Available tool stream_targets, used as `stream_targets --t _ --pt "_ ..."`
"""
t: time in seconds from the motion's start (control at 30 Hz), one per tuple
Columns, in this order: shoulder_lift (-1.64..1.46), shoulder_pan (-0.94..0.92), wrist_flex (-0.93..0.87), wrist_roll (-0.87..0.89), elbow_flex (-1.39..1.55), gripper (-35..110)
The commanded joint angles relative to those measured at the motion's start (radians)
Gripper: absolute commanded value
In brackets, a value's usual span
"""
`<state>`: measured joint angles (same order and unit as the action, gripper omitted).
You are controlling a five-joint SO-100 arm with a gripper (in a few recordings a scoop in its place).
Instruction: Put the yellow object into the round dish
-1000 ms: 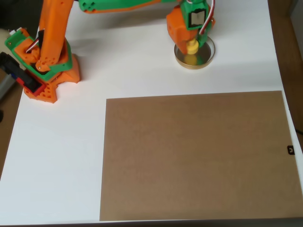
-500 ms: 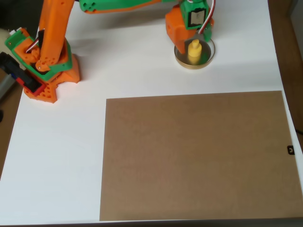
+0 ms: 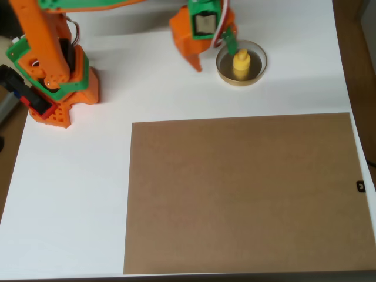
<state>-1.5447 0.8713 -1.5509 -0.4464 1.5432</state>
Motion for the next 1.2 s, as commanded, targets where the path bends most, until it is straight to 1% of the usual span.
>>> stream_targets --t 0.0,0.2,0.4,0.57,0.73,1.0,1.17 --pt "-0.238 -0.087 -0.012 -0.048 0.114 24" --pt "-0.474 -0.368 0.038 -0.077 0.256 24" --pt "-0.632 -0.666 0.120 -0.023 0.282 23" --pt "-0.698 -0.838 0.184 0.018 0.314 23" --pt "-0.718 -0.922 0.253 0.052 0.388 23" --pt "-0.770 -0.973 0.342 0.129 0.525 23" --pt "-0.788 -1.006 0.385 0.132 0.595 23"
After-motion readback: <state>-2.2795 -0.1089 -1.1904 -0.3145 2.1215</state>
